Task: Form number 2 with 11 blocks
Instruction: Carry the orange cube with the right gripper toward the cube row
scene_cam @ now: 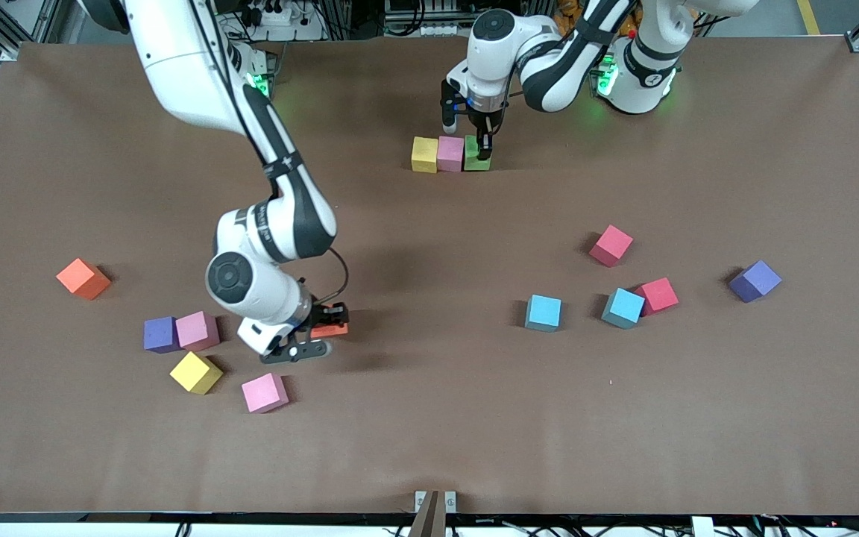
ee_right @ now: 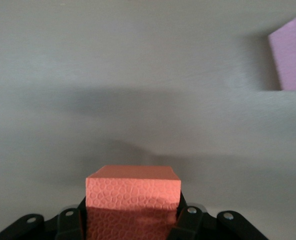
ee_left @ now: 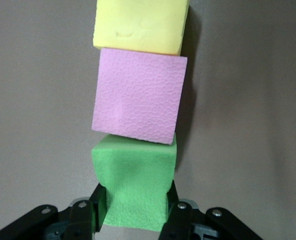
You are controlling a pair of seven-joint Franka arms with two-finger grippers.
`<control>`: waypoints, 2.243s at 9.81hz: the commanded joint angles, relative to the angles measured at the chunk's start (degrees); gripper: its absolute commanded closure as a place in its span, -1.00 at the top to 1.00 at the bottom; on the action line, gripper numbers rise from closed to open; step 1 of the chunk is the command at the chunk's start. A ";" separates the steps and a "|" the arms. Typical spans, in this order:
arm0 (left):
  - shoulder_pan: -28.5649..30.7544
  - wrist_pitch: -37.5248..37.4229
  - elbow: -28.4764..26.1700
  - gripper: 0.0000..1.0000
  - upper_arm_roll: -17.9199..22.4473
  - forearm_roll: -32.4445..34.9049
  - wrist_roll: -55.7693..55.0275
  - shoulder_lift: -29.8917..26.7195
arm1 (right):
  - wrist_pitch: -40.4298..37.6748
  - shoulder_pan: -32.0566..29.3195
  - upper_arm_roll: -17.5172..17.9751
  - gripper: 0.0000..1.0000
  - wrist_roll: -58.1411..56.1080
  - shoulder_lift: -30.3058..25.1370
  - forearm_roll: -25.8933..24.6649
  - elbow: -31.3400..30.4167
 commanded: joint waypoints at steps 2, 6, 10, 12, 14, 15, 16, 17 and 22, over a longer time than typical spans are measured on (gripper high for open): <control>0.33 0.50 0.73 -0.97 -0.26 1.63 -0.66 1.69 | 0.27 2.39 -0.12 -0.41 2.25 -6.21 0.78 -5.27; 0.33 0.50 1.17 -0.75 -0.26 1.63 -0.66 2.04 | 4.75 8.36 -0.46 -0.41 9.18 -14.03 0.69 -14.76; 0.33 0.41 1.88 -0.40 -0.09 1.63 -0.66 2.92 | 4.66 19.59 -8.26 -0.41 15.86 -20.01 0.61 -20.22; 0.33 0.49 1.79 0.75 -0.09 1.72 -0.75 2.93 | 4.49 20.68 -8.73 -0.41 17.71 -23.35 0.52 -22.68; 0.33 0.50 1.96 1.00 -0.09 1.89 -0.75 2.84 | 4.31 22.25 -8.82 -0.41 21.48 -24.86 -0.09 -23.39; 0.42 0.50 1.97 1.00 -0.09 1.89 -0.75 2.66 | 4.31 24.00 -8.99 -0.41 23.59 -24.95 -0.27 -23.39; 0.42 0.50 1.97 1.00 -0.09 1.89 -0.66 2.49 | 4.31 25.50 -9.25 -0.41 25.70 -24.86 -0.36 -23.39; 0.42 0.50 1.88 1.00 -0.09 1.98 -0.66 2.05 | 4.40 25.95 -9.26 -0.41 27.20 -24.78 -1.32 -23.39; 0.86 -3.87 0.82 1.00 -0.17 1.72 -7.13 -9.61 | 4.93 28.05 -9.17 -0.41 33.53 -23.46 -2.73 -23.48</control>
